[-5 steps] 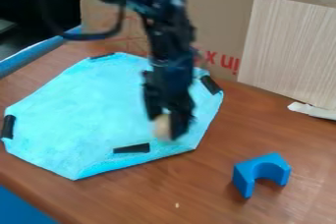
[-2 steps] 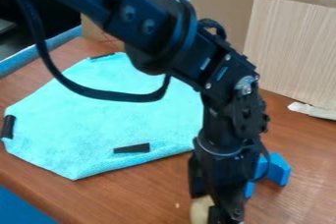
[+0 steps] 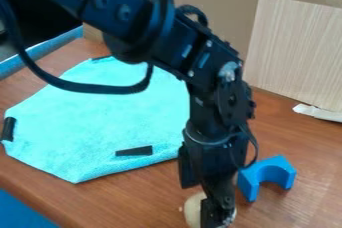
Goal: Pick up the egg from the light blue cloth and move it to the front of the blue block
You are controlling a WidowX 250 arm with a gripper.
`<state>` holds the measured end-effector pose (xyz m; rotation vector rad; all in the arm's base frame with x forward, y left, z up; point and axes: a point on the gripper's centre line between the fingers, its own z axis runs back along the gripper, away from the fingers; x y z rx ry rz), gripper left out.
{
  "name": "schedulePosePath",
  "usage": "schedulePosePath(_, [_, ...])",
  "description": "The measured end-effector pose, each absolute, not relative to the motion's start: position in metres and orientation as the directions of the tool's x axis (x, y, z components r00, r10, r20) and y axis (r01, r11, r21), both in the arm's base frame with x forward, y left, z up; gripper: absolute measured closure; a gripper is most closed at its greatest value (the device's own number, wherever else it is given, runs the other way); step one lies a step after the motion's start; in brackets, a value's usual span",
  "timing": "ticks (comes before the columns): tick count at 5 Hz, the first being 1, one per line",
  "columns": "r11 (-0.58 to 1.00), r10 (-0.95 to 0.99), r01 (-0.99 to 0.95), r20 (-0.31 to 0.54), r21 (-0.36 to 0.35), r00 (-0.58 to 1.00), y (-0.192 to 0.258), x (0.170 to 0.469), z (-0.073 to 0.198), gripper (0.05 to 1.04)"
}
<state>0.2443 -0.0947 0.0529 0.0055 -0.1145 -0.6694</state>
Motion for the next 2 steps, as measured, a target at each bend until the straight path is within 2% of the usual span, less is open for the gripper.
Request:
schedulePosePath(1, [0.781, -0.620, 0.624, 0.161, 0.034, 0.768, -0.092, 0.241, 0.075, 0.075])
schedulePosePath(2, [0.781, -0.610, 0.624, 0.240, 0.019, 0.756, -0.082, 0.236, 0.108, 0.081])
